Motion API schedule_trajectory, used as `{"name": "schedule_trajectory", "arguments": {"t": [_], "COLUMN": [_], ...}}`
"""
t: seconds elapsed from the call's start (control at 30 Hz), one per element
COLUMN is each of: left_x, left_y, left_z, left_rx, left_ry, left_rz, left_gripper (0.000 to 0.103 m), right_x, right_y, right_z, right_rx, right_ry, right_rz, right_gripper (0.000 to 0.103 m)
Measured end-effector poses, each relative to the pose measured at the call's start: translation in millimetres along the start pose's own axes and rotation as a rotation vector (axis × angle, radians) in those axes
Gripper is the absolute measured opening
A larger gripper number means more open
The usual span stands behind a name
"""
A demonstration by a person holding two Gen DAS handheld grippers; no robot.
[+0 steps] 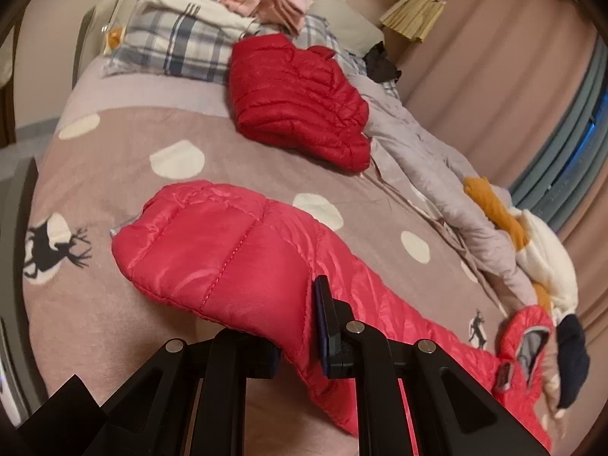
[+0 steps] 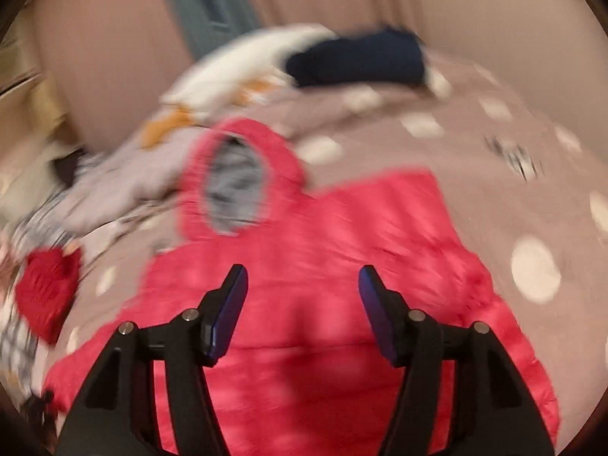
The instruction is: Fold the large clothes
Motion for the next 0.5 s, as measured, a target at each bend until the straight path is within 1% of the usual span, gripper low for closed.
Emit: {"name": "schedule_trajectory", "arguments": {"t": [0.03, 0.07, 0.17, 0.27, 0.33, 0.43, 0.5], "left_x": [3, 6, 13, 18, 27, 39, 45], "left_y": [-1, -1, -3, -5, -5, -10, -14], "left_z": [0, 0, 0, -3, -7, -10, -11], "left_rx": [0.008, 0.012, 0.024, 0.019, 0.012, 0.040, 0.053], "left_ry": [0.008, 0.016, 0.020, 0.000, 0.021, 0.069, 0.089], "left_rz": [0.009, 0.013, -0.002, -0.027, -0.024, -0.016, -0.026], "left_gripper": [0.012, 0.012, 0.012, 0.012, 0.012, 0.012, 0.012], "right_x": [11, 19, 9, -1, 2, 7, 9], "right_y": [14, 29, 33, 32, 33, 27, 22], "right_z": [-4, -11, -23, -33, -36, -39, -41], "right_rx": [-0.043, -0.080, -0.056, -0.072, -0.087, -0.099, -0.086], "right_ry": [0.004, -0.018, -0.138, -0.204, -0.195, -0.184, -0.169], "right_rz": [-0.046, -0.089, -0.137, -0.194, -0.212, -0.219, -0.216], "right_gripper": [0.056, 0.053, 0.055, 0.055, 0.055, 0.055, 0.055]}}
Point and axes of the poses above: each gripper's, at about its wrist camera, not at the fingertips, and y roughly the way its jaws point, x to its right, z to its top, the point moved 3 cm from there along y, roughly the way its jaws point, and after that the axes turned 7 degrees about z, right-handed, at the moved point
